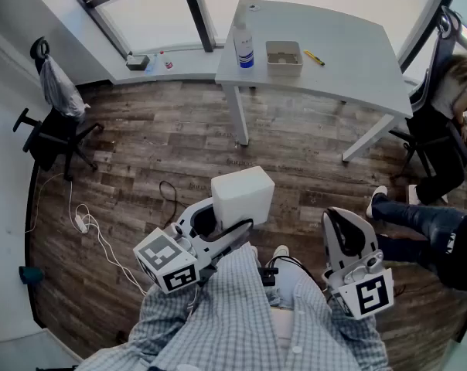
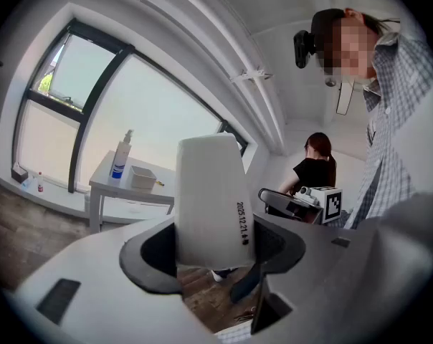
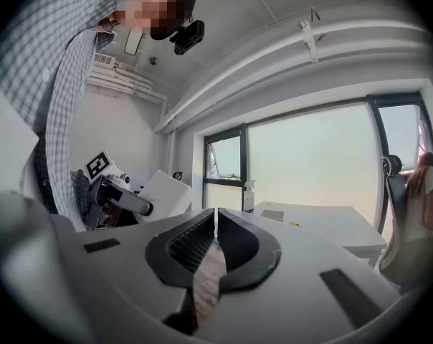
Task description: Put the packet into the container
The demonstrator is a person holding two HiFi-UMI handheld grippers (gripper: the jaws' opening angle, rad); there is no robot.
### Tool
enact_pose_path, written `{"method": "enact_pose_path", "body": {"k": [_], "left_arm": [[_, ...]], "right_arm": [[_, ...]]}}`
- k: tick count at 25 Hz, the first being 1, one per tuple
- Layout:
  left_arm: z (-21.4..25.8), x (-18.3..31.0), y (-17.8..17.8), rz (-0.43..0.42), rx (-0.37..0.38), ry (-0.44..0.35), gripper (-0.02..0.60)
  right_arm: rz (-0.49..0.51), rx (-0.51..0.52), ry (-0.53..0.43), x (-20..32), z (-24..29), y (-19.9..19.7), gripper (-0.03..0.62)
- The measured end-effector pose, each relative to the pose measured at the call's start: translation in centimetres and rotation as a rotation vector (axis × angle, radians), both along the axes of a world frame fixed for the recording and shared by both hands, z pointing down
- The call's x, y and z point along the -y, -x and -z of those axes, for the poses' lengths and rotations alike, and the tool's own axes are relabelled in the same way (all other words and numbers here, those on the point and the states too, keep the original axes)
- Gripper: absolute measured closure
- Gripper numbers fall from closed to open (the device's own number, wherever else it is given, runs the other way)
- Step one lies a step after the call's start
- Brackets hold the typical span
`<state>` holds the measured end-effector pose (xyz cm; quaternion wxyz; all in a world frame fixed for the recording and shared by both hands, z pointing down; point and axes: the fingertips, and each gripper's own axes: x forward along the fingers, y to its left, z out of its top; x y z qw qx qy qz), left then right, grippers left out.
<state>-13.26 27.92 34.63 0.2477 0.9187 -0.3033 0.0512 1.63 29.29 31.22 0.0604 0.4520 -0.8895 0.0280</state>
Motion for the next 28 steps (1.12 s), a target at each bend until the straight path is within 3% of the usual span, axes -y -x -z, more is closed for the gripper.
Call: {"method": "enact_pose_path", "body": {"k": [14,28], "left_arm": [[0.1,0.3,1.1,0.006,-0.017,-0.010,0.310],[0.7,-0.1,3.7,-0.069,-0.001,-0.063,0.310]], "right_arm": [[-0.005,0.001,0.001,0.3,0.0,1.0,0.569],[-0.044,-0.014,-0.024,-0.9,0.3,4.2,0.568]]}}
